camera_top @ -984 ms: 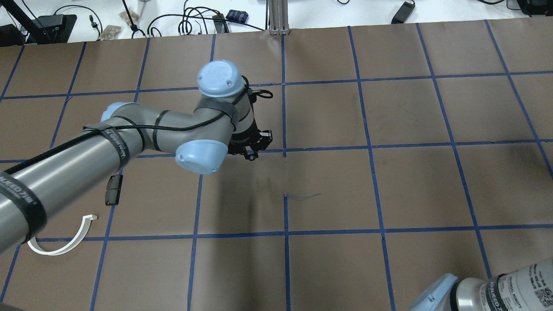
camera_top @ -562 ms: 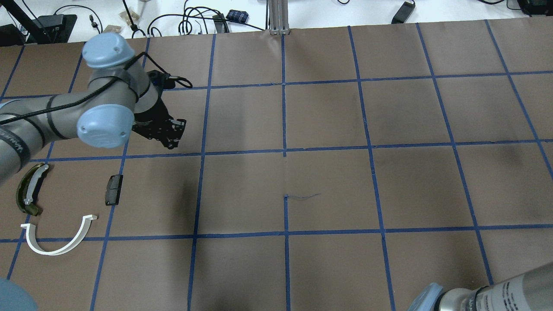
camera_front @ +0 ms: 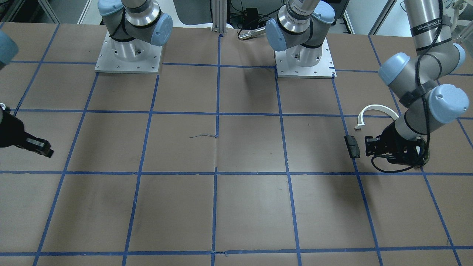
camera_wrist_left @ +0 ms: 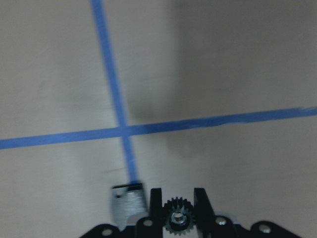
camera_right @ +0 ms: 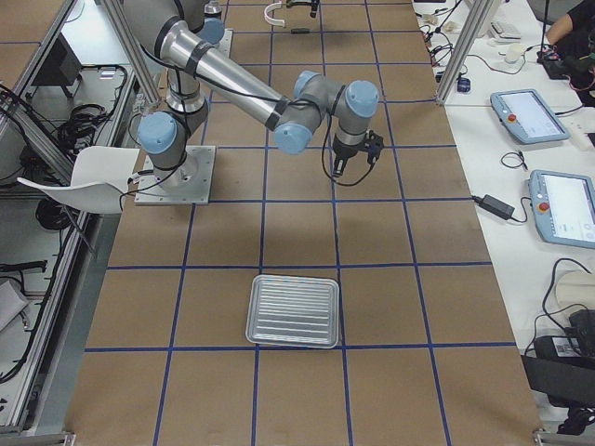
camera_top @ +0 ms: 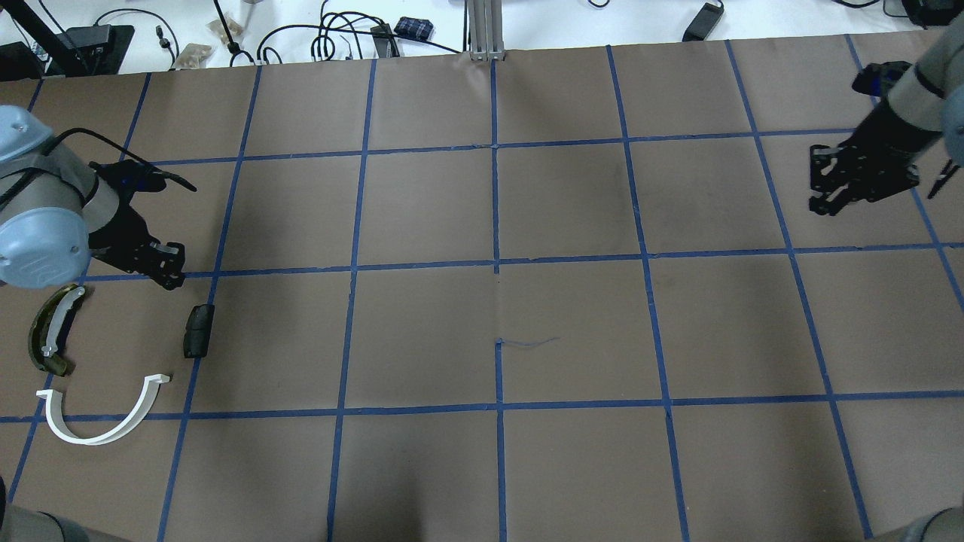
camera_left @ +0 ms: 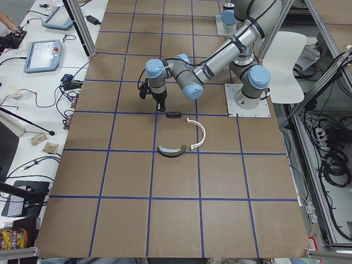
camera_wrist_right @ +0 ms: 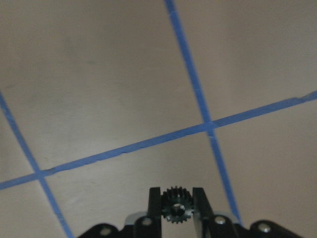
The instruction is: Place bearing gear from tray to pile
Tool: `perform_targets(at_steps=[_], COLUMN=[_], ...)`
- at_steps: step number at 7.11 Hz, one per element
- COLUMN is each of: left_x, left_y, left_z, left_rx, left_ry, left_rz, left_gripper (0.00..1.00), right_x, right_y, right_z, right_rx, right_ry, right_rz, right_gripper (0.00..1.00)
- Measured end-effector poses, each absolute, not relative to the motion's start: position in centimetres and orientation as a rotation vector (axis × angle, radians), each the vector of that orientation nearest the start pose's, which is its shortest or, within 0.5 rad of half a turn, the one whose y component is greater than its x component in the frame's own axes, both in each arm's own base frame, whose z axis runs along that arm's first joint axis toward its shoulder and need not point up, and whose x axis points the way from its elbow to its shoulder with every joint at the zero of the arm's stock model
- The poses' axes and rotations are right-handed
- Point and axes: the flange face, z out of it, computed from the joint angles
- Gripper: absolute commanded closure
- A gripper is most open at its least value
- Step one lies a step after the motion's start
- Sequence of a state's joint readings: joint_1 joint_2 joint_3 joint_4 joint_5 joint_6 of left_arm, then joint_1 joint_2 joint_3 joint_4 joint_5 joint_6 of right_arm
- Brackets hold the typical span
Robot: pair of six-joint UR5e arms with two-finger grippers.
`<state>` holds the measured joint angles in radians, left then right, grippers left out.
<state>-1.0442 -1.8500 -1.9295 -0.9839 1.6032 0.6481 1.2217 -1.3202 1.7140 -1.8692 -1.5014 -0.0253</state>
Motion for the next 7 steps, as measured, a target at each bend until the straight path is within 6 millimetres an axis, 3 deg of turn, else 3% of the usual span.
perform_targets(at_steps=[1, 2, 3, 4, 5, 7], left_x=[17.5, 18.5, 19.1, 19.7, 20.4, 21.3], left_y=[-51.5, -51.3, -51.2, -51.1, -50.9, -50.9], left_z=[22.6, 21.8, 20.9, 20.1, 19.8, 19.9], left_rx=[0.215, 0.234, 0.239, 0.227, 0.203, 0.165], left_ry=[3.132, 3.136, 3.145, 3.154, 3.160, 3.165], left_rz=[0.085, 0.092, 0.109, 0.125, 0.131, 0.120], left_gripper=[0.92, 0.88, 0.63, 0.52, 0.04, 0.00], right_x=[1.4, 7.9, 13.6, 18.8, 23.8, 31.7], right_y=[-57.6, -57.3, -56.5, -55.8, -55.0, -53.1], right_z=[31.4, 31.0, 30.3, 29.2, 27.3, 22.3], right_rx=[0.577, 0.610, 0.600, 0.584, 0.575, 0.559], right_ry=[2.976, 2.951, 2.921, 2.890, 2.881, 2.891], right_rz=[0.141, 0.168, 0.208, 0.239, 0.253, 0.280], right_gripper=[1.00, 1.00, 1.00, 1.00, 1.00, 1.00])
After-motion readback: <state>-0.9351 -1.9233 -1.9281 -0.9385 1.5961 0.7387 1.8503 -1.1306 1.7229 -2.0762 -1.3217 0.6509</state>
